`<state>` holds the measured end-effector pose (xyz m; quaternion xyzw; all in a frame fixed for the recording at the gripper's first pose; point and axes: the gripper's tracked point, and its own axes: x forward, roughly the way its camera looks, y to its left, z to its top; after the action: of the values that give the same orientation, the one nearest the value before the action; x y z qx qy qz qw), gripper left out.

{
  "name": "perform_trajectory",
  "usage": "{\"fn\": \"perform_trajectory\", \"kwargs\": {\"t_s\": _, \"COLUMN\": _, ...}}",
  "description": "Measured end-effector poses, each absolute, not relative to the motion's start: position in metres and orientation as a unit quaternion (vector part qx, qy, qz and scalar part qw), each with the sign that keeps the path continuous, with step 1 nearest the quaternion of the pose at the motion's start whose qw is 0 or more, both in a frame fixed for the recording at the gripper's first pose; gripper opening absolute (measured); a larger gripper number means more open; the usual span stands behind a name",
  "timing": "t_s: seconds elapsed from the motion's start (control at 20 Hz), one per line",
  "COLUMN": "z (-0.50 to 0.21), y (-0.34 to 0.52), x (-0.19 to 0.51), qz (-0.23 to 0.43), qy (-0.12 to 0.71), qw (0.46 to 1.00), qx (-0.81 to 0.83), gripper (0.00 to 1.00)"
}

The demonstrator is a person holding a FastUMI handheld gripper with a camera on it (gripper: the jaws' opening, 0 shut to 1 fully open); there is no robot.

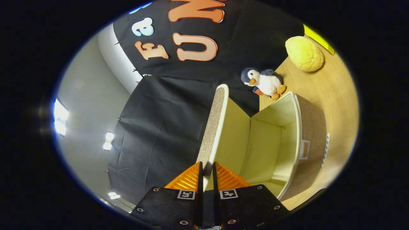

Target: Open the storage box then place both shoes into the box .Put the left shoe in first, then the right shoe, with the right side of both shoes facing outward in a uniform manner.

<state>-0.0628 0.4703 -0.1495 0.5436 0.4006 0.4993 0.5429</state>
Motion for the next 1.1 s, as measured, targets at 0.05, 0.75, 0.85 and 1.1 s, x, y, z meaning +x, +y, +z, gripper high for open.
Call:
{"fn": "perform_trajectory", "kwargs": {"t_s": 0.05, "z": -0.144, "y": 0.477, "x": -0.063, "qz": 0.499, "qy": 0.400, "qw": 0.544, "qx": 0.543, "gripper": 0.14}}
{"fn": "perform_trajectory", "kwargs": {"t_s": 0.75, "z": -0.093, "y": 0.631, "x": -0.096, "qz": 0.521, "qy": 0.425, "qw": 0.578, "qx": 0.462, "gripper": 0.10}}
{"fn": "perform_trajectory", "kwargs": {"t_s": 0.85, "z": -0.095, "y": 0.638, "x": -0.102, "qz": 0.519, "qy": 0.429, "qw": 0.586, "qx": 0.452, "gripper": 0.10}}
{"fn": "perform_trajectory", "kwargs": {"t_s": 1.1, "z": -0.104, "y": 0.619, "x": -0.105, "qz": 0.525, "qy": 0.413, "qw": 0.630, "qx": 0.397, "gripper": 0.27}}
